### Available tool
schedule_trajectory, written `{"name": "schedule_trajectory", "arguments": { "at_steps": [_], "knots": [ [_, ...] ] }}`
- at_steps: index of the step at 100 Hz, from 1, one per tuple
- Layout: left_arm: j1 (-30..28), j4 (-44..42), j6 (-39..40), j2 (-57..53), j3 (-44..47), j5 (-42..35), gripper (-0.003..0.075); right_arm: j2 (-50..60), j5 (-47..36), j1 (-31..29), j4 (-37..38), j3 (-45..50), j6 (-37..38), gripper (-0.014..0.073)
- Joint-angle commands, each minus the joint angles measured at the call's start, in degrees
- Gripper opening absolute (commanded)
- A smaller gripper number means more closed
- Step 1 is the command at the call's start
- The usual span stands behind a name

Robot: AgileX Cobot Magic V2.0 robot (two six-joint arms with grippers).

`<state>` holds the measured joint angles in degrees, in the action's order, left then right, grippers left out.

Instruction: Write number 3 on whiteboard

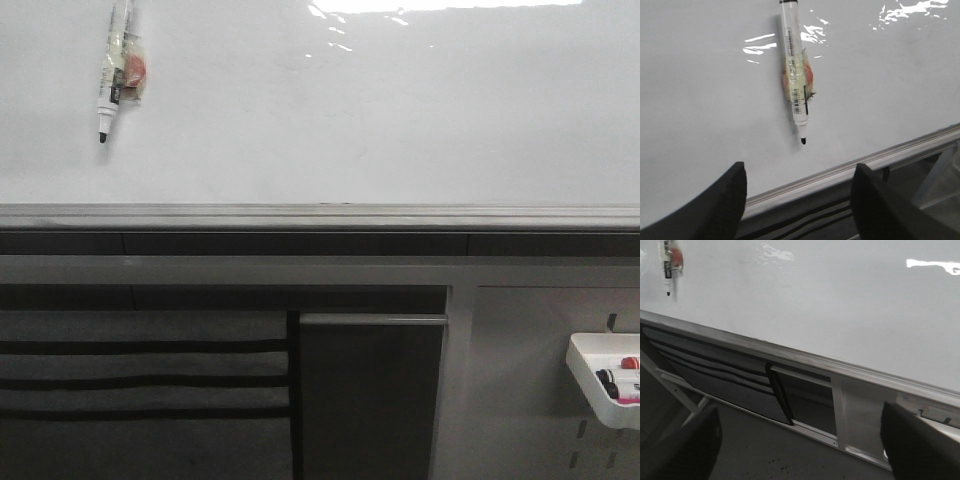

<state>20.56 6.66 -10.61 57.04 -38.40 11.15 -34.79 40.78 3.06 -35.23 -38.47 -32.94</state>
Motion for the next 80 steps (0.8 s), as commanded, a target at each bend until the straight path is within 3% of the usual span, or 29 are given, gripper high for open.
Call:
{"name": "schedule_trajectory", "arguments": {
  "at_steps": [1,31,64,80],
  "knots": [
    [1.3,0.7,-0.2,5.6,-4.4,-6.7,0.0408,-1.1,-2.6,-0.2,-2.8,-2.1,-2.0,0.0582],
    [1.1,0.7,-0.2,21.1,-13.6,-8.1,0.0408,-1.1,-2.4,-0.2,-2.8,-2.1,-2.1,0.0582],
    [1.1,1.6,-0.1,27.1,-15.7,-14.6,0.0405,-1.1,-2.4,-0.2,-2.8,-2.1,-2.1,0.0582],
    [1.1,1.8,-0.1,27.4,-15.7,-14.6,0.0320,-1.1,-2.4,-0.2,-2.8,-2.1,-2.1,0.0582]
  ]
}}
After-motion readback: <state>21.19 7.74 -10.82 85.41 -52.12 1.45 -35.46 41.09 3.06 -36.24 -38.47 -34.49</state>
